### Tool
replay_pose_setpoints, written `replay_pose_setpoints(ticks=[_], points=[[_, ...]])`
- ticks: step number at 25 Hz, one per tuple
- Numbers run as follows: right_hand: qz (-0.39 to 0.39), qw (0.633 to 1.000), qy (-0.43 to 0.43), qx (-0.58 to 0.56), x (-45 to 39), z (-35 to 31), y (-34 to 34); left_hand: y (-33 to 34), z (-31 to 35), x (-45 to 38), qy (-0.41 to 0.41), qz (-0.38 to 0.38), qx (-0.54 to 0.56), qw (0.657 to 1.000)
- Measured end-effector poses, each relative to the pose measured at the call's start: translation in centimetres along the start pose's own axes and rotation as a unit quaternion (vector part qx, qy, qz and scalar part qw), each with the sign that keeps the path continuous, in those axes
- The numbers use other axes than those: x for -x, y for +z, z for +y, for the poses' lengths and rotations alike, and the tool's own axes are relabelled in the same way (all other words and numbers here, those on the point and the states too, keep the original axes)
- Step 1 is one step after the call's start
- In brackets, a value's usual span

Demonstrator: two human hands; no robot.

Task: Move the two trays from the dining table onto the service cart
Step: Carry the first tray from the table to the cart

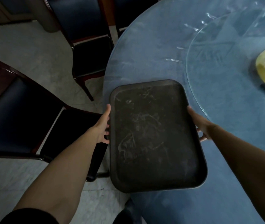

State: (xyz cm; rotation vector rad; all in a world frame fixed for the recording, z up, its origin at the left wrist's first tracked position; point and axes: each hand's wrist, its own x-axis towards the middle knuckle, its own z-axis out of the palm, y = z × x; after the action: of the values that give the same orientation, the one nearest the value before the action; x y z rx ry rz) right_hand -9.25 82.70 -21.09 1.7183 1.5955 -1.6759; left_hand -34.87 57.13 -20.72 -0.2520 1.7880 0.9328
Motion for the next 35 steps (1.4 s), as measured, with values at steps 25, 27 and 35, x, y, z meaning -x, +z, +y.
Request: replay_pose_setpoints(ticks=[25,27,35], points=[[-0.003,0.991,0.011,-0.134,9.7,-1.9,-4.5,-0.6,5.5,8.7,0.079,-0.04,-0.033,0.996],[0.011,0.989,-0.003,-0.144,11.4,-1.3,-4.9,-0.7,6.0,9.7,0.087,-0.06,-0.046,0.993],[0.059,0.981,-0.026,-0.183,17.2,1.2,-5.7,-1.0,8.3,13.3,0.14,-0.137,-0.103,0.975]])
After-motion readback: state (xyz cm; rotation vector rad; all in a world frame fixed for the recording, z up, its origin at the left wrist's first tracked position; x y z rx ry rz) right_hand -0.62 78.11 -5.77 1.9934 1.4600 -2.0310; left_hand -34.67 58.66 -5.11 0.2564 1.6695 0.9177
